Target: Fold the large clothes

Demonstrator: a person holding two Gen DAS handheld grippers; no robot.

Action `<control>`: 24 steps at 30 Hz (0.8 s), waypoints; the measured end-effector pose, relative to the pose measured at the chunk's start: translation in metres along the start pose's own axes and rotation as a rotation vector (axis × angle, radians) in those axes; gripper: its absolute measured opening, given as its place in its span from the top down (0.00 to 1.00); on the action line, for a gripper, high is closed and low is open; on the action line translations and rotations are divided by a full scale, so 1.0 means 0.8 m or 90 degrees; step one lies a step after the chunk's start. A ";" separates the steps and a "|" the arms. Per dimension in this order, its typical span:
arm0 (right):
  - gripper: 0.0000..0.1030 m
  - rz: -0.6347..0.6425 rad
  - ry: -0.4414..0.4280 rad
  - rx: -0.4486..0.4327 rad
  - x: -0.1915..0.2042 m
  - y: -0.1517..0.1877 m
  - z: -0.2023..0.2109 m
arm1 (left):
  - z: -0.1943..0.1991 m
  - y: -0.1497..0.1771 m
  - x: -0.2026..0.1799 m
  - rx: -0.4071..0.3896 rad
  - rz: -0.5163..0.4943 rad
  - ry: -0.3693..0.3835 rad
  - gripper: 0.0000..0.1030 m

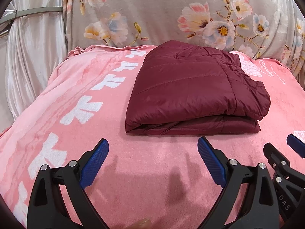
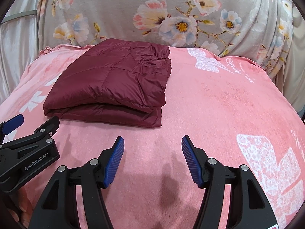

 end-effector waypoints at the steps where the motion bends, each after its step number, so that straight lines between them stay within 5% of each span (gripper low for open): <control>1: 0.41 -0.001 0.000 0.000 0.000 0.000 0.000 | 0.000 0.000 0.000 0.000 0.000 0.002 0.11; 24: 0.41 -0.001 -0.001 -0.001 -0.001 0.000 -0.002 | 0.001 0.000 0.001 -0.002 0.001 0.002 0.11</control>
Point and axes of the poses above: each gripper's, at about its wrist camera, not at the fingertips, and z roughly against the way its jaws point, x to its left, y to its underside, the point moved 10 cm from there along -z, roughly the way its jaws point, and after that the axes turned 8 degrees about -x, right-handed, at the moved point
